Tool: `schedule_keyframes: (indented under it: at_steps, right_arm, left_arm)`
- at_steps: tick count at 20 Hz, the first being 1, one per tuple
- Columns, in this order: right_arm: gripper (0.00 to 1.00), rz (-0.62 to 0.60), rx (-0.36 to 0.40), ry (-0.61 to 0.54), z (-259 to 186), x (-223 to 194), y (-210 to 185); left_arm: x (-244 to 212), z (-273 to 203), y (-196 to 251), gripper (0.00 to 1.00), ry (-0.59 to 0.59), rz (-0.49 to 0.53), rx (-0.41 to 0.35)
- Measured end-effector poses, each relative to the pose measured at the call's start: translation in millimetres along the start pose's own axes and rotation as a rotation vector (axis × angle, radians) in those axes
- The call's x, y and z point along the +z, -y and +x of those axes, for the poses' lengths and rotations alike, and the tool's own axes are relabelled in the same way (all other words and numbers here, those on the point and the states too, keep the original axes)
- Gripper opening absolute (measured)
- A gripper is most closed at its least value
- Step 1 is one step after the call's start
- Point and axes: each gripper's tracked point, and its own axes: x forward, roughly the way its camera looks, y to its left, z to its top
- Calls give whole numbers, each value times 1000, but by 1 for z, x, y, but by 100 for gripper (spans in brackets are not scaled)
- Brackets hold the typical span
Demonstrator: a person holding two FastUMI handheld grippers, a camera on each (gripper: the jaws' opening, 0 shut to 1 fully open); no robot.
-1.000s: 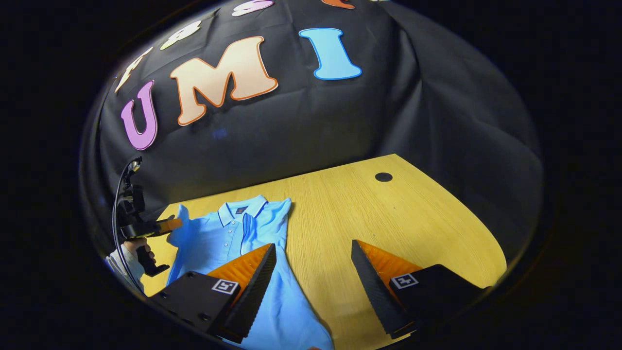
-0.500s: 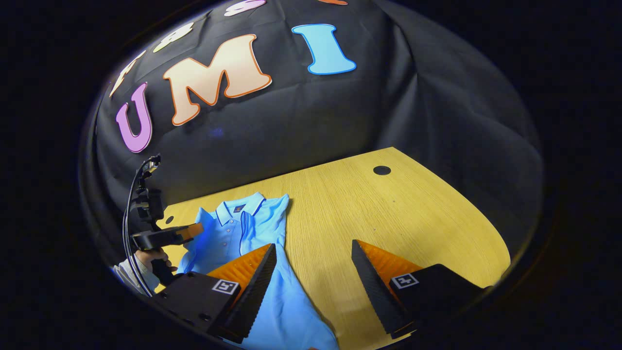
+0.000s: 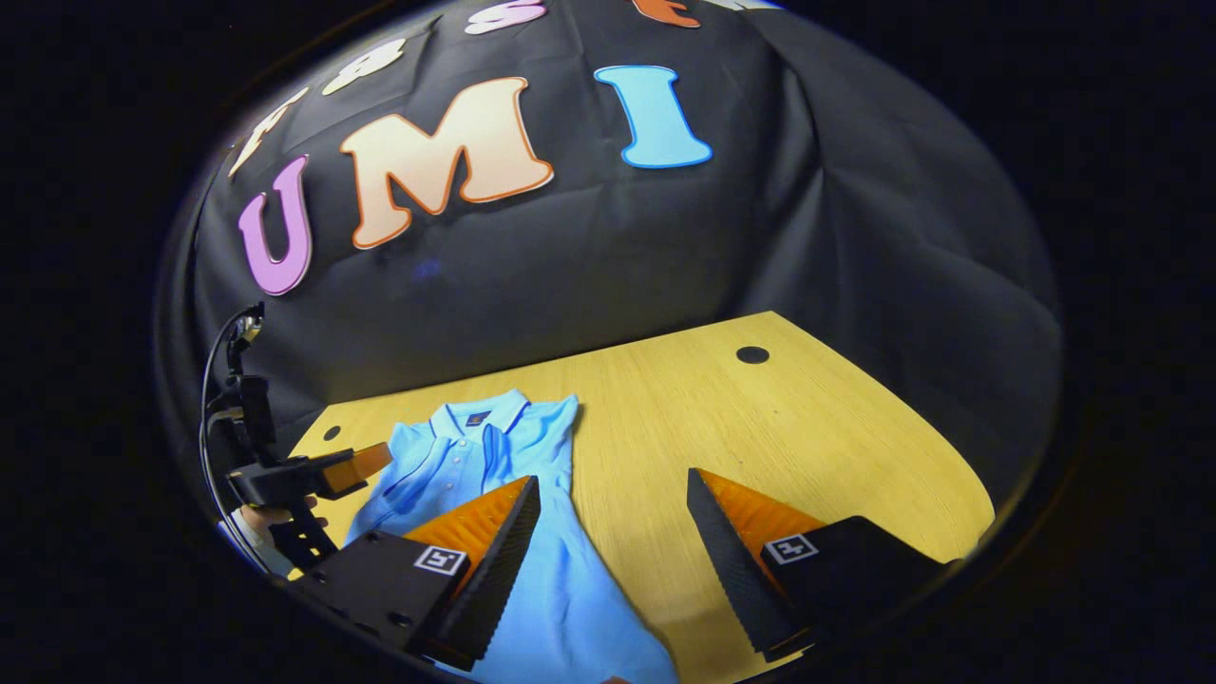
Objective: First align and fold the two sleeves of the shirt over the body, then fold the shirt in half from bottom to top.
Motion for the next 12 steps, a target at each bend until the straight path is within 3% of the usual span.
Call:
schedule_keyframes:
  at_steps: [12]
  right_arm:
    - [98, -135, 74, 10, -80, -39, -9]
  left_arm:
    - [-32, -151, -41, 95, 21, 58, 75]
